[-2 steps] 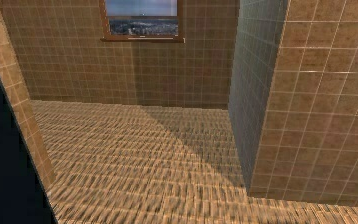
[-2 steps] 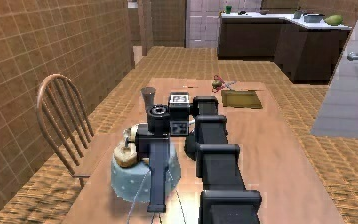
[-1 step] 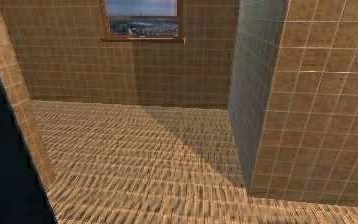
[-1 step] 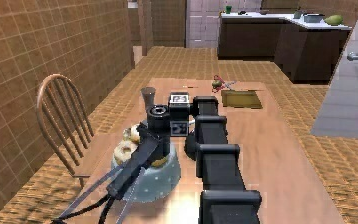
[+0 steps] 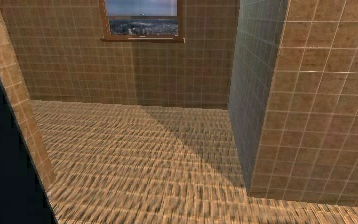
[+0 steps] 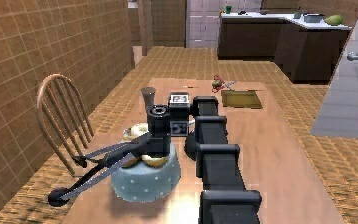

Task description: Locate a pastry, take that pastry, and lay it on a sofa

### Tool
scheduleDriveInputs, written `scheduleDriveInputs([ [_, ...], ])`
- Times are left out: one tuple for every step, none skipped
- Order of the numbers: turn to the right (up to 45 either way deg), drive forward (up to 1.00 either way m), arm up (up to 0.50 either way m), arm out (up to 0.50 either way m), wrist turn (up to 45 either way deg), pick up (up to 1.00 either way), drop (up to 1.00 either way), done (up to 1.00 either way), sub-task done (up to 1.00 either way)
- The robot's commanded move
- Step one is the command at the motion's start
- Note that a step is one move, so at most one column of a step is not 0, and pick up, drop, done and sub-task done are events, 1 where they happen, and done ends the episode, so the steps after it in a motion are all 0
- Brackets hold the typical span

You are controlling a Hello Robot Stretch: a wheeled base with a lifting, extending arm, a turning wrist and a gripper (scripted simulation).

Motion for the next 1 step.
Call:
scheduleDriveInputs([
  [0.0, 0.00, 0.00, 0.00, 45.0, 0.00, 0.00, 0.00, 0.00],
])
